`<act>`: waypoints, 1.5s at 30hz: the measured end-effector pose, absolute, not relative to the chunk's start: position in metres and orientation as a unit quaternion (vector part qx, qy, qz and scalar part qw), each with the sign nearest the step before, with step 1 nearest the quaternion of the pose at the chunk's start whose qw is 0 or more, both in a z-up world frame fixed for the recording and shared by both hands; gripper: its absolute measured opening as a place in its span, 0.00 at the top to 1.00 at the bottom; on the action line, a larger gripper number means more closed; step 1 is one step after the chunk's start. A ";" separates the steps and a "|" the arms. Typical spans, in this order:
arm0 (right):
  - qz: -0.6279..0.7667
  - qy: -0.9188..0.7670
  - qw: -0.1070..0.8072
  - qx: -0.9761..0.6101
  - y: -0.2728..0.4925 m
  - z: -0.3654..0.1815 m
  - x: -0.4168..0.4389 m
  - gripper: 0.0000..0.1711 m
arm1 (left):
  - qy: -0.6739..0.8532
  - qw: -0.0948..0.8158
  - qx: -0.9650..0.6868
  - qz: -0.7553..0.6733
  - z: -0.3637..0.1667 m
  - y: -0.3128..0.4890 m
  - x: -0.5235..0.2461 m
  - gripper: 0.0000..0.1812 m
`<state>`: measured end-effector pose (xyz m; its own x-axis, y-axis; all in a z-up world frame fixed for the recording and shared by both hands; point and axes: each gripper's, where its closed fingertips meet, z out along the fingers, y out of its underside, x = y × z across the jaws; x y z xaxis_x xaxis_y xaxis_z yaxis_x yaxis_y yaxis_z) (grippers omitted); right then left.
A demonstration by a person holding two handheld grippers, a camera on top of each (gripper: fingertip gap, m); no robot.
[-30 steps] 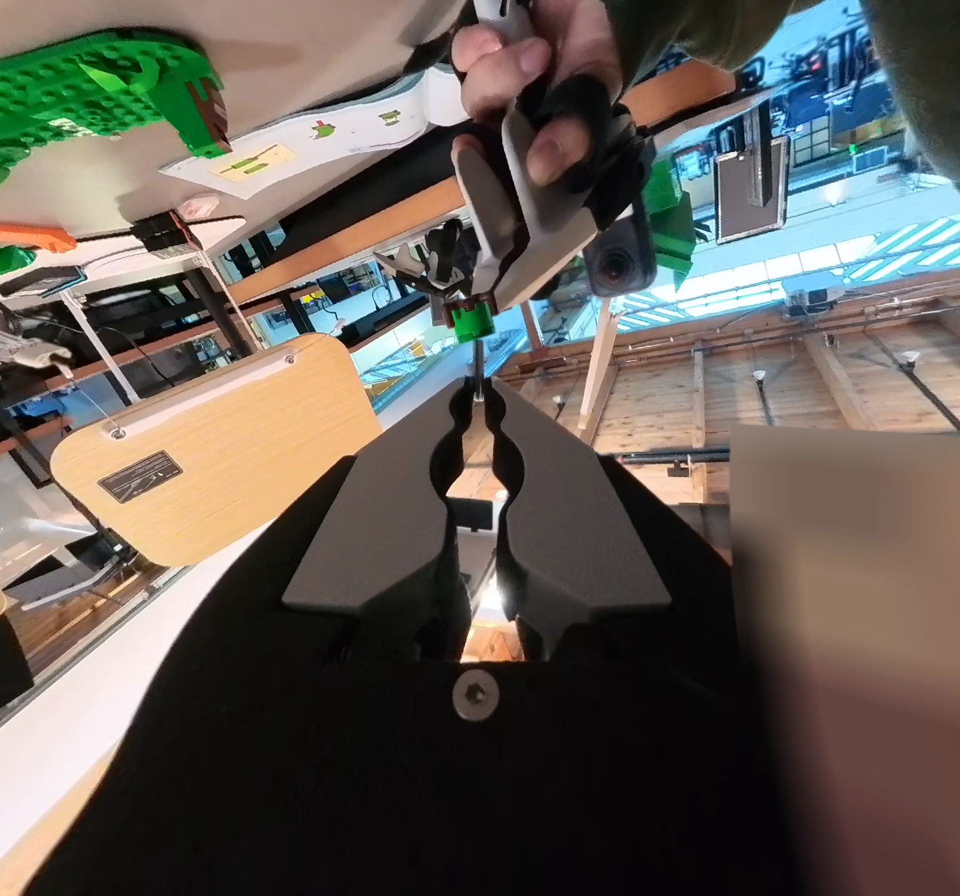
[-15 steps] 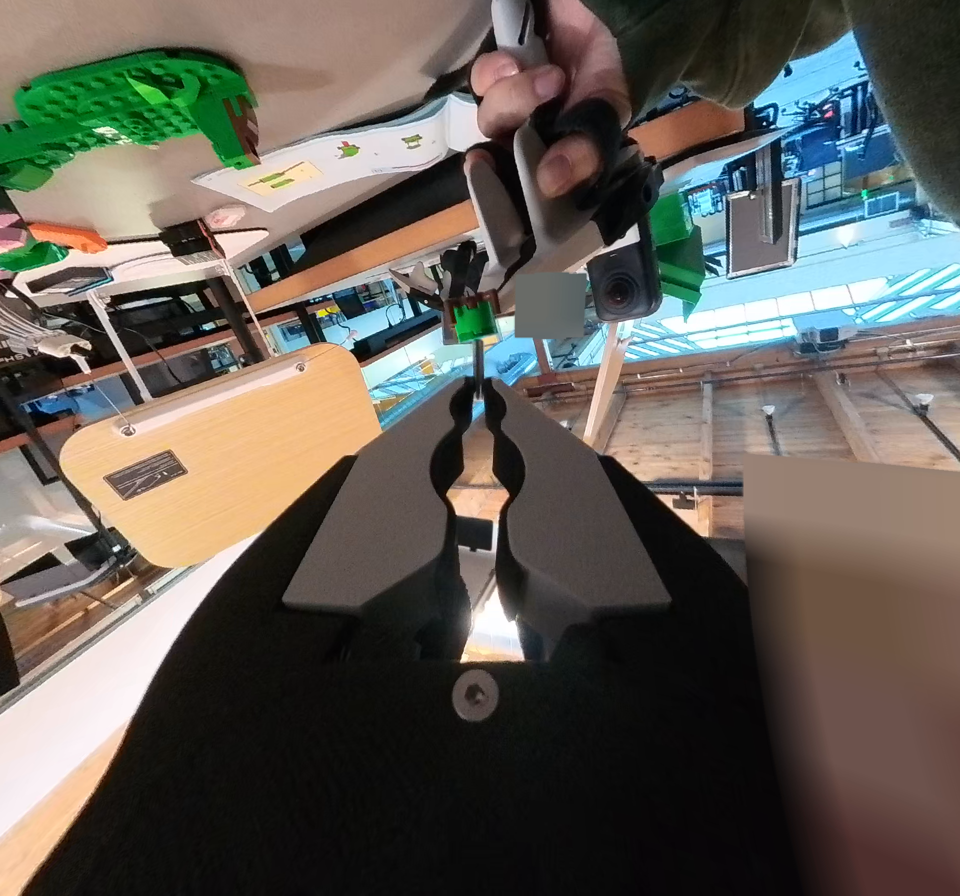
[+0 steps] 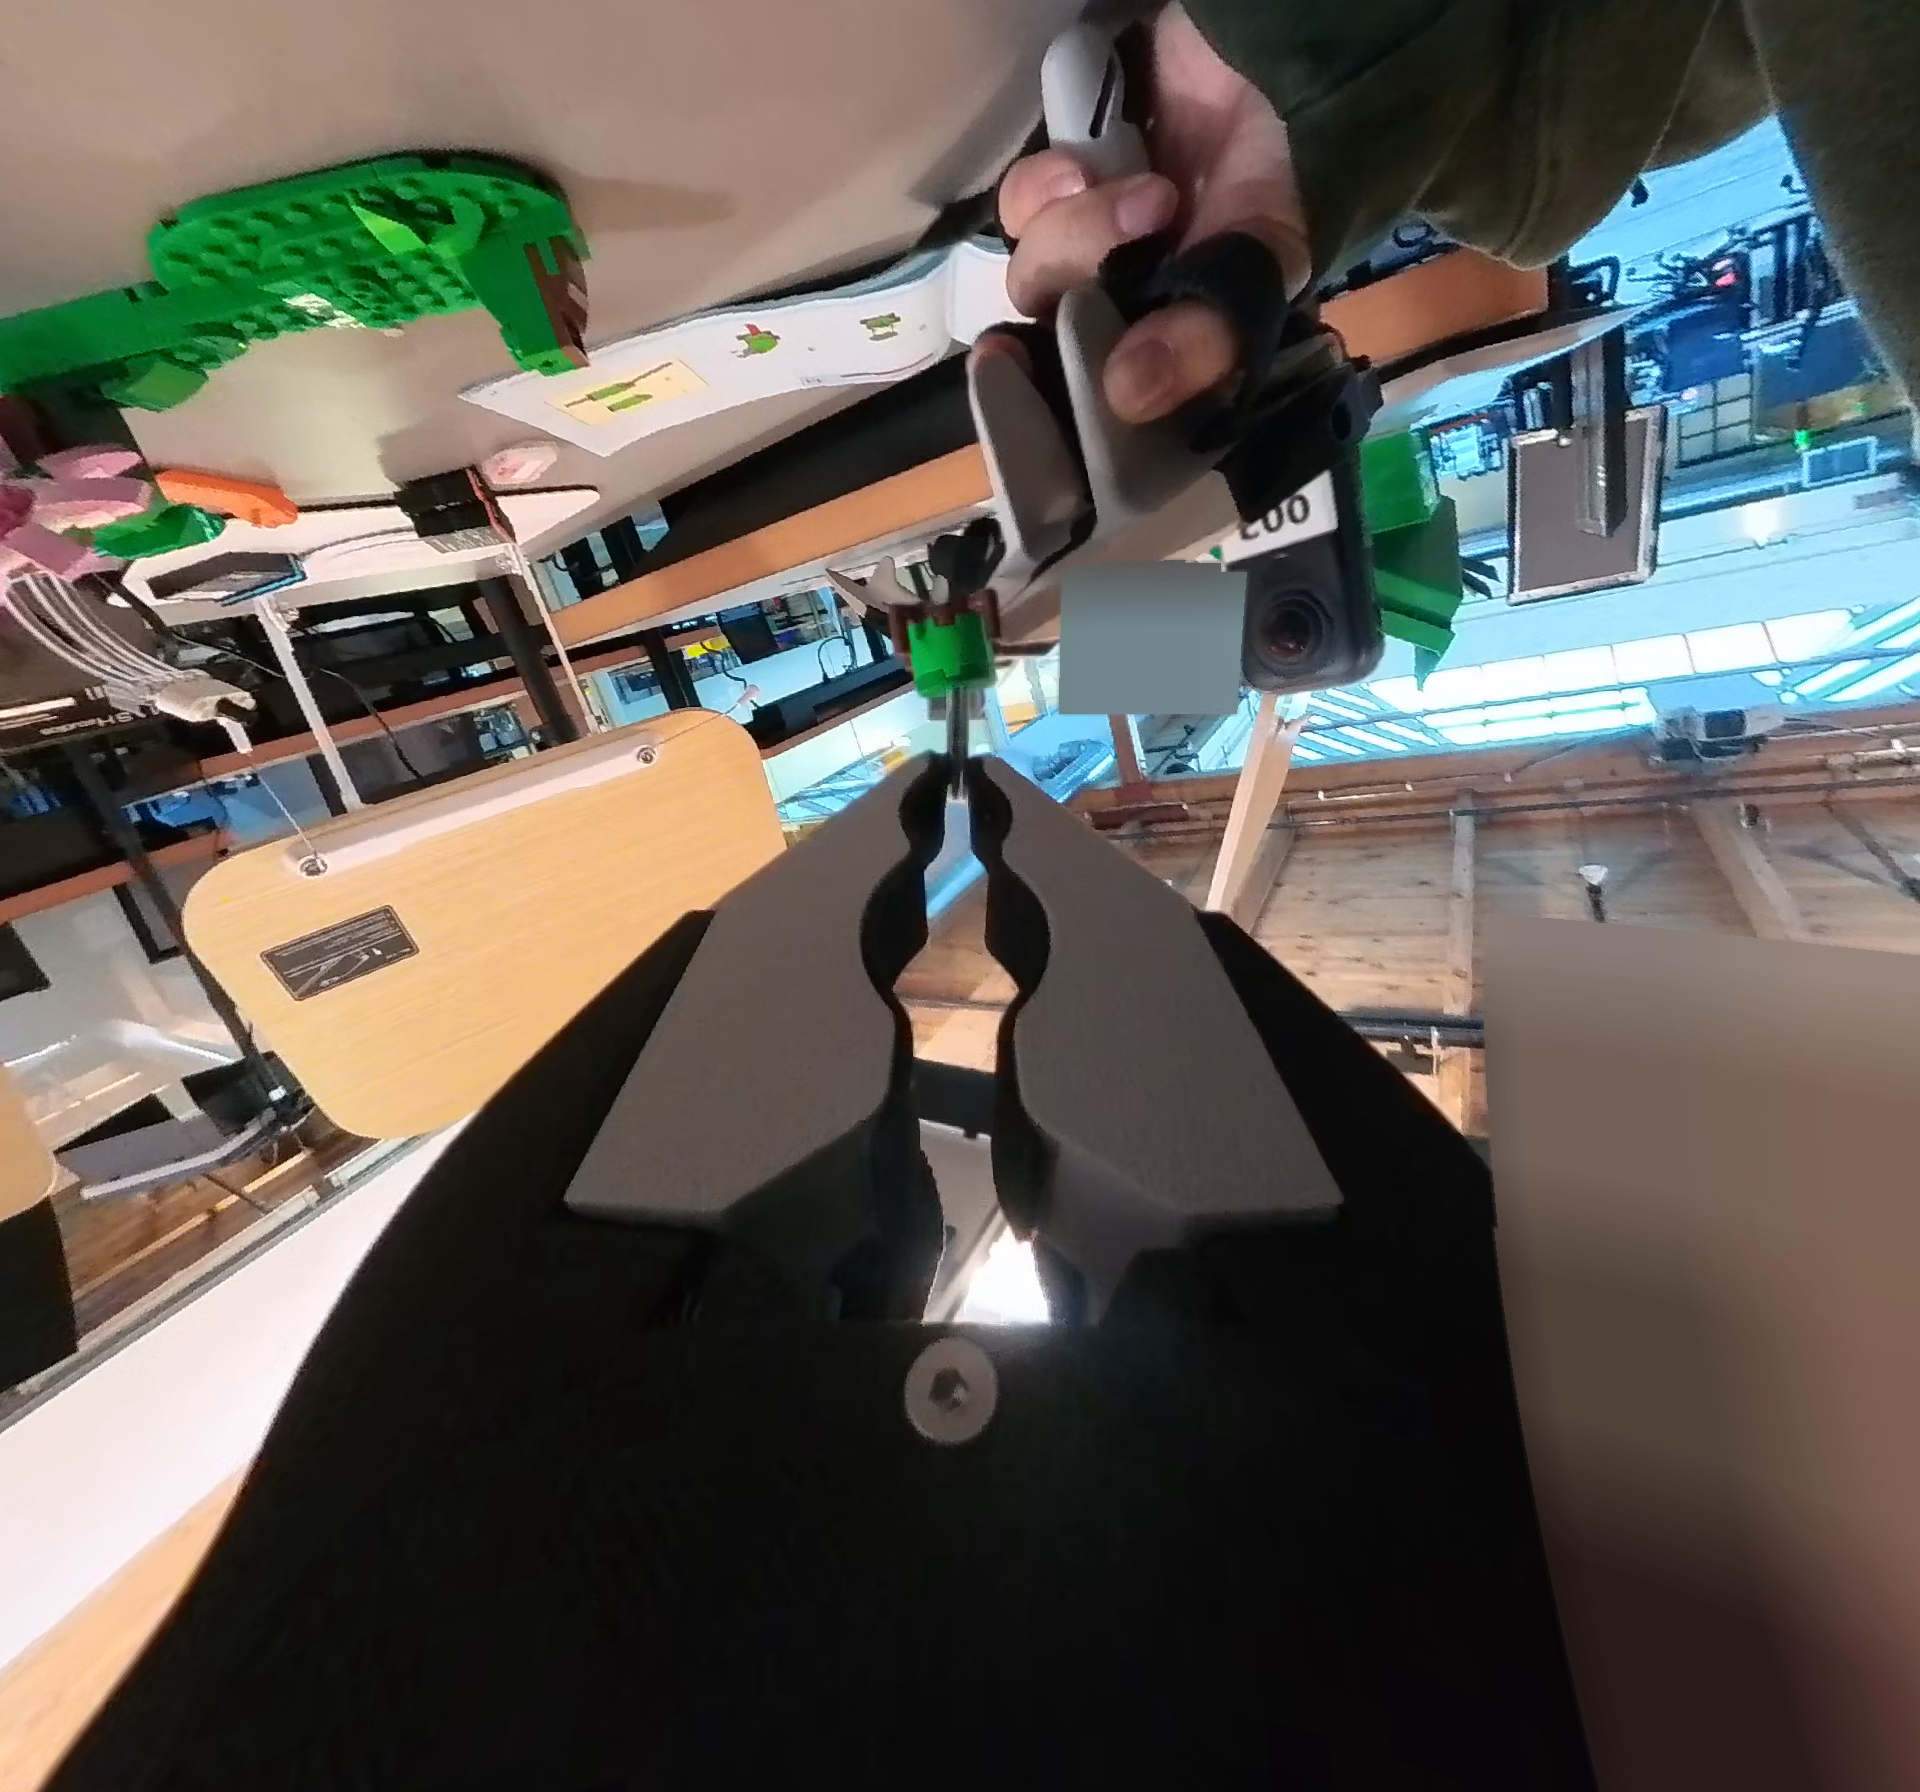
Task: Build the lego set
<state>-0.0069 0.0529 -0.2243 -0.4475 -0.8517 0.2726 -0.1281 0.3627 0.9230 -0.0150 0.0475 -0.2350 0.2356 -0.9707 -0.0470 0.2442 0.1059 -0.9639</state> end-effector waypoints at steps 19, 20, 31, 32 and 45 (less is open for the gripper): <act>-0.448 -0.780 0.324 0.292 0.073 -0.251 -0.004 0.99 | 0.400 0.631 -0.539 -0.389 -0.259 0.067 -0.011 1.00; -0.449 -0.782 0.323 0.288 0.073 -0.251 -0.004 0.99 | 0.399 0.631 -0.540 -0.388 -0.259 0.067 -0.010 1.00; -0.457 -0.787 0.323 0.260 0.079 -0.263 -0.003 0.99 | 0.390 0.632 -0.545 -0.389 -0.258 0.069 -0.012 1.00; -0.462 -0.784 0.323 0.261 0.081 -0.262 -0.004 0.99 | 0.388 0.633 -0.546 -0.388 -0.258 0.070 -0.012 1.00; -0.465 -0.794 0.358 0.162 0.097 -0.241 -0.009 0.89 | 0.356 0.655 -0.542 -0.389 -0.250 0.076 -0.022 1.00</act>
